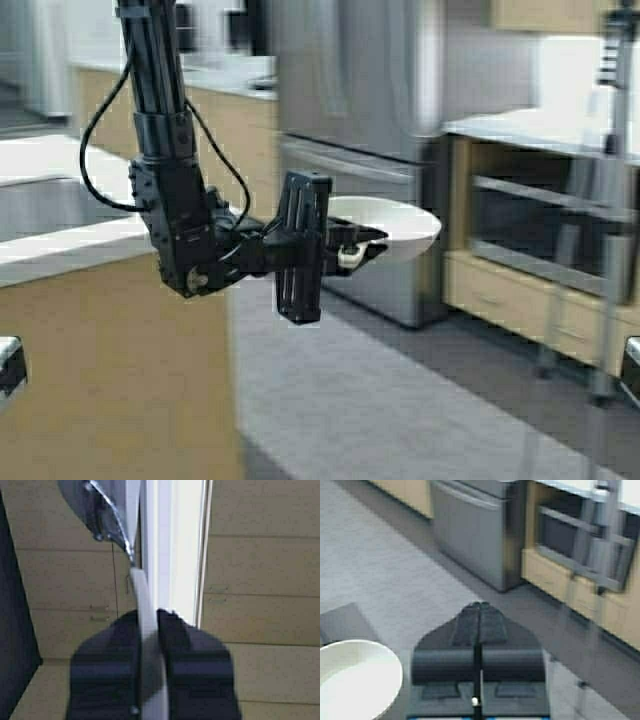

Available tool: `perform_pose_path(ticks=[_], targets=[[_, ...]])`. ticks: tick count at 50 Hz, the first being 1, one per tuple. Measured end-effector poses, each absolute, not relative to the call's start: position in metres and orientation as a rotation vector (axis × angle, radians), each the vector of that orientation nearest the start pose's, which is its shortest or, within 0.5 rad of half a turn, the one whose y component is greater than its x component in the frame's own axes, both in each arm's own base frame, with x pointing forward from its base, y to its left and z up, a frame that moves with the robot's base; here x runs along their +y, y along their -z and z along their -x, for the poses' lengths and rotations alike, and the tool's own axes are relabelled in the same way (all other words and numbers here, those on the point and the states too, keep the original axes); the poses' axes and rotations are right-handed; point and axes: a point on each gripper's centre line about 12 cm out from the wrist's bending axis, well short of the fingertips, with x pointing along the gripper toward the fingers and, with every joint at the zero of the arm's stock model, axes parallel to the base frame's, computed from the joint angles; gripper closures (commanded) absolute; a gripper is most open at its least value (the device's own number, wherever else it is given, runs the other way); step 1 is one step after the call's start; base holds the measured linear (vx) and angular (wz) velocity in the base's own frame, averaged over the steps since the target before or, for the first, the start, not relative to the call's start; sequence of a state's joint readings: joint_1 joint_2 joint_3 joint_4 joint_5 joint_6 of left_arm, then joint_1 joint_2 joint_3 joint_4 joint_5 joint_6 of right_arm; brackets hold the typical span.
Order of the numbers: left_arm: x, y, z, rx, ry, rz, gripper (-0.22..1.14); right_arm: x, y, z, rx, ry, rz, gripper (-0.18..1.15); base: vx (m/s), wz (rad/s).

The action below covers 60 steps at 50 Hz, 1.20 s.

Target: Wash the pan

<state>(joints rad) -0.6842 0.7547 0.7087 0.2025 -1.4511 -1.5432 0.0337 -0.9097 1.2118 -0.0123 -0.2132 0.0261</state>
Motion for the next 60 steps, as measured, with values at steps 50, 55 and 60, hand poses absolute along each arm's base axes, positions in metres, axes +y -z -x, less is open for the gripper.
perform_pose_path(ticks=[50,55,60], targets=[[-0.251,-0.014,-0.307,0.648,0.66,1.454,0.89,0.007,-0.252,-0.205,0.114,-0.035,-0.015,0.9,0.12,0.48],[-0.252,-0.02,-0.31,0.63,0.673,1.459,0.89,0.007,-0.251,-0.205,0.115,-0.035,-0.017,0.9,0.17,0.35],[-0.253,-0.026,-0.316,0.61,0.684,1.463,0.89,0.007,-0.251,-0.205,0.117,-0.035,-0.017,0.9,0.17,0.27]])
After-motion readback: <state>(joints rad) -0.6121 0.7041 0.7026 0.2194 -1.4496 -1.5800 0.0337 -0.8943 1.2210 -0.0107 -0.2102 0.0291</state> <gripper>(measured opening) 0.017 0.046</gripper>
